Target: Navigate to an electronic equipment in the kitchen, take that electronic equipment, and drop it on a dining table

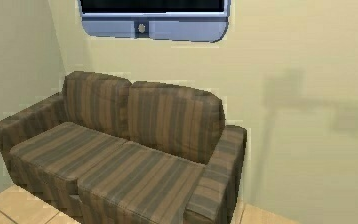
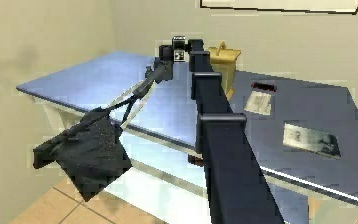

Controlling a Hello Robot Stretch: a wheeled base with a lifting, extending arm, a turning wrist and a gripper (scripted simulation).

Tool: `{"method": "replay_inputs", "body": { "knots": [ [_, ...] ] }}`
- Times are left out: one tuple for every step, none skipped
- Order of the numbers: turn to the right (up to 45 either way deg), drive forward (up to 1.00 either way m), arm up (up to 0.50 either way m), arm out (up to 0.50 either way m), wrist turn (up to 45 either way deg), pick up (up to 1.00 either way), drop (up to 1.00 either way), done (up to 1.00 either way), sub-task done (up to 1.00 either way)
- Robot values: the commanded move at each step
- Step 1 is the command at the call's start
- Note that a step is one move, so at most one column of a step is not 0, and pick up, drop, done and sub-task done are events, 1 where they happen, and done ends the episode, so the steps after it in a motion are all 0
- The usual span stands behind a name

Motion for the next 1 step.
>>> {"method": "replay_inputs", "body": {
  "knots": [
    [0.0, 0.0, 0.0, 0.0, 45.0, 0.0, 0.0, 0.0, 0.0]
  ]
}}
